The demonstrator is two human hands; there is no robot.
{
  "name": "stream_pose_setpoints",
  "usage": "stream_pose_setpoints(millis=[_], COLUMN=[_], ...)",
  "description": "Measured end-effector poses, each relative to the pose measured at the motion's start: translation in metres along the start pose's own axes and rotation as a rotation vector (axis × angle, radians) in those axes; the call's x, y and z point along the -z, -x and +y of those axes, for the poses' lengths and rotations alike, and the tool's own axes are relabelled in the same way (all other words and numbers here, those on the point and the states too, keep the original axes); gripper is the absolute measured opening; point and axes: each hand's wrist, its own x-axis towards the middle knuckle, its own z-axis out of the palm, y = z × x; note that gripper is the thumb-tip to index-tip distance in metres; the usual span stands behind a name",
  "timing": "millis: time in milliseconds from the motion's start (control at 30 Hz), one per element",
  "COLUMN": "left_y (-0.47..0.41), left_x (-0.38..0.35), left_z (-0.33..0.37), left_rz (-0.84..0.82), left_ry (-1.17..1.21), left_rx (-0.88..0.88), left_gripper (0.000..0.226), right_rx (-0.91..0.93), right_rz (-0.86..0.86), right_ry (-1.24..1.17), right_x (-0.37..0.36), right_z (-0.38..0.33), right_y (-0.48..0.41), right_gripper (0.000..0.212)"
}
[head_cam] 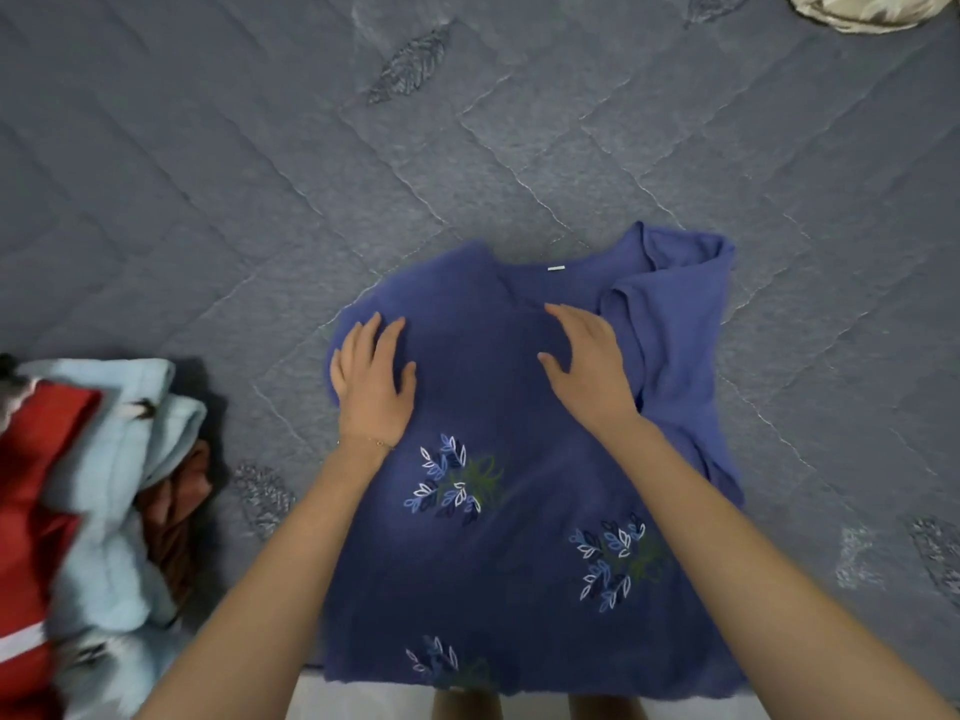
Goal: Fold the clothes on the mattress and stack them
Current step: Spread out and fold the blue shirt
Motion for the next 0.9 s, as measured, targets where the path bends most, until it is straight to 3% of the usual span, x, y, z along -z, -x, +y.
stream_pose_setpoints(millis=[300, 633, 700, 767, 833, 900], left_y=[-0.002, -0.012, -0.014, -0.015, -0.015, -0.013], left_x=[0.019, 0.020, 0.021, 0.028, 0.036, 0.042], left_z=[-0.051, -0.068, -0.068, -0.069, -0.069, -0.068], left_rz=[0.029, 0.059, 0.118, 0.206, 0.206, 0.172], left_ry=[0.001, 0.057, 0.196, 0.502, 0.720, 0.789], left_rx=[0.168, 0.285, 0.295, 0.292, 0.299, 0.280], left_gripper=[0.050, 0.013, 0.008, 0.003, 0.007, 0.007], right_rx=[0.139, 0.285, 0.295, 0.303, 0.296, 0.271], right_rz=[-0.214, -0.343, -0.344, -0.331, -0.323, -0.336], right_ry=[0.261, 0.399, 0.418, 0.447, 0.461, 0.494], right_x=[-0.032, -0.069, -0.077, -0.083, -0.089, -0.091], right_z=[-0.047, -0.104, -0.116, -0.127, -0.135, -0.141], right_y=[-0.019, -0.062, -0.074, -0.083, -0.091, -0.098], right_gripper=[0.072, 0.067, 0.061, 0.059, 0.057, 0.054])
